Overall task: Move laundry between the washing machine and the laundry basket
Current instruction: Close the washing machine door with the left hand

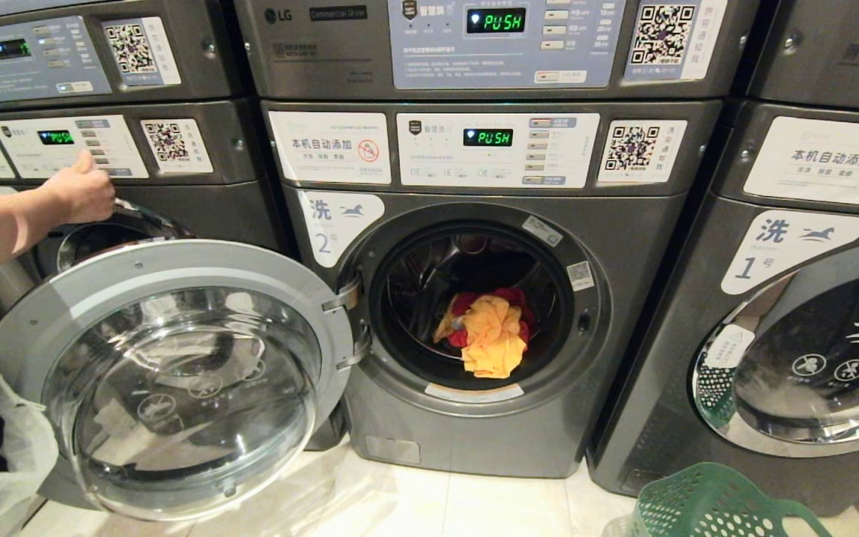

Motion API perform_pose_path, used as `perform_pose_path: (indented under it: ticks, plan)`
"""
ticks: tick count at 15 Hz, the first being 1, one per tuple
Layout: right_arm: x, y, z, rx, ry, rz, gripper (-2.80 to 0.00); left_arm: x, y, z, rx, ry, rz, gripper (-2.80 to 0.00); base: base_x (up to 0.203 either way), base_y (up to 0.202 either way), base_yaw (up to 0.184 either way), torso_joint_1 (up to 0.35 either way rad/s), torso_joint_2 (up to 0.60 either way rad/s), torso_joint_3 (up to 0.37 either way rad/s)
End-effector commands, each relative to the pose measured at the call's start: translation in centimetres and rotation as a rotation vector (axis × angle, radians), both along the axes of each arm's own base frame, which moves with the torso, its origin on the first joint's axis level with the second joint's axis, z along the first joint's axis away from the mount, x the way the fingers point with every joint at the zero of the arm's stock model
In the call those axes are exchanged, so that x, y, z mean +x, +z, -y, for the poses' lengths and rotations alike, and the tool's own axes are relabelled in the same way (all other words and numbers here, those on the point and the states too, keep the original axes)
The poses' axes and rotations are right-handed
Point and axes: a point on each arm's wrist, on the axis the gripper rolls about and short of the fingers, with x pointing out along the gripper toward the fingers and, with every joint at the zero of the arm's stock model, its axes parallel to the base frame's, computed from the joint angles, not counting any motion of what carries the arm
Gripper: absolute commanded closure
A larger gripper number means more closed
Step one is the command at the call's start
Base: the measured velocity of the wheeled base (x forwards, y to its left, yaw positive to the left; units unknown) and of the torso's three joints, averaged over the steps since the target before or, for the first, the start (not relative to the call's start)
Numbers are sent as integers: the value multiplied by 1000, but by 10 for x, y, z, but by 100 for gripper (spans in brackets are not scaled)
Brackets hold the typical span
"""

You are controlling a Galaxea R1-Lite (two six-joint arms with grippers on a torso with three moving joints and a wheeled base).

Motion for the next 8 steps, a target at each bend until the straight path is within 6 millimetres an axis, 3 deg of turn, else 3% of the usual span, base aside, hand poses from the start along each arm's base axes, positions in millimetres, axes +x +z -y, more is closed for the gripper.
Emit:
perform_pose_path:
  ticks: [1, 8]
  plan:
    - [0, 0, 0, -2, 0, -4, 0, 0, 0, 0, 0, 0, -2, 0, 0, 0, 0, 0, 0, 0]
    - [0, 0, 0, -2, 0, -4, 0, 0, 0, 0, 6, -2, -2, 0, 0, 0, 0, 0, 0, 0]
